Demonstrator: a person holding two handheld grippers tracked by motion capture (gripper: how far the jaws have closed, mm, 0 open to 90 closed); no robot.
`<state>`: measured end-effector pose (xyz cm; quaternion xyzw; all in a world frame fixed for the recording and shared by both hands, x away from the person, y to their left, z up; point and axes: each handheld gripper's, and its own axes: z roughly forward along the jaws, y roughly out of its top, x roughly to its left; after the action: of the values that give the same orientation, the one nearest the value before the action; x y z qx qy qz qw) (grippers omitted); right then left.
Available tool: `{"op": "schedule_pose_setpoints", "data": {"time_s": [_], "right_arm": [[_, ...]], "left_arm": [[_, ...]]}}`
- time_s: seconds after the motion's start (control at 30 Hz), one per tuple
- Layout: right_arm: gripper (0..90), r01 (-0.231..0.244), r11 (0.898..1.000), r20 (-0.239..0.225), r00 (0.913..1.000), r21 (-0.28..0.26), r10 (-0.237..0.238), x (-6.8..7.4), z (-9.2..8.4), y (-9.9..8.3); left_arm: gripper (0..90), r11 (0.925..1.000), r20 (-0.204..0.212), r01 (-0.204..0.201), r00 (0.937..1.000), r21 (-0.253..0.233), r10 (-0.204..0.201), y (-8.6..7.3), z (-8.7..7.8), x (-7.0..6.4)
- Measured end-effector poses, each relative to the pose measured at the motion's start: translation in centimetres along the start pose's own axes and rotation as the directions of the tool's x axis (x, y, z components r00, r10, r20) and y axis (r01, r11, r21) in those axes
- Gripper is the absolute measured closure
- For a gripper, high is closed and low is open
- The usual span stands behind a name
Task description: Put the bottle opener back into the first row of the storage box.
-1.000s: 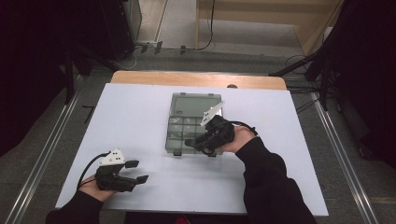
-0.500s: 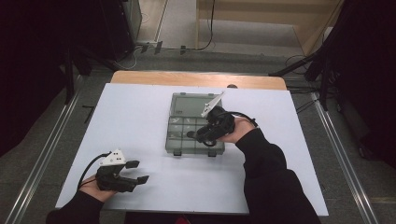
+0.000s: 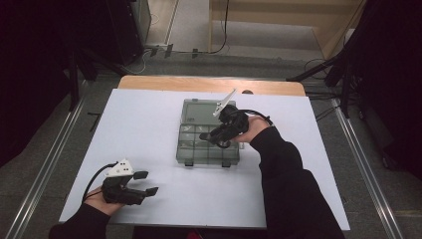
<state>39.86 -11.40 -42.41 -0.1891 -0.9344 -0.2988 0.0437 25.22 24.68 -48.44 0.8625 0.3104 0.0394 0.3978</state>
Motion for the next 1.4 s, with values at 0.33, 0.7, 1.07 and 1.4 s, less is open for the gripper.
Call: {"op": "schedule_pose_setpoints", "data": {"time_s": [0.33,0.7,1.07,1.4], "right_arm": [[65.6,0.067,0.998,-0.010,0.9977,0.012,-0.067,-1.7,0.5,0.9],[65.6,0.113,0.992,-0.040,0.9930,0.050,-0.111,-2.9,1.6,1.7],[65.6,0.137,0.989,-0.041,0.9901,0.060,-0.135,-3.5,2.5,2.7],[65.5,0.167,0.982,-0.022,0.9859,0.082,-0.166,-3.9,3.7,2.8]], "left_arm": [[28.4,1.0000,0.005,0.001,1.0000,0.000,-0.001,0.0,0.0,0.0],[28.4,1.0000,0.005,-0.002,1.0000,-0.001,0.002,0.0,-0.1,0.0],[28.3,1.0000,0.008,-0.006,0.9999,-0.005,0.006,0.0,-0.2,0.0],[28.4,1.0000,0.009,-0.004,0.9999,-0.008,0.004,0.0,-0.2,0.0]]}}
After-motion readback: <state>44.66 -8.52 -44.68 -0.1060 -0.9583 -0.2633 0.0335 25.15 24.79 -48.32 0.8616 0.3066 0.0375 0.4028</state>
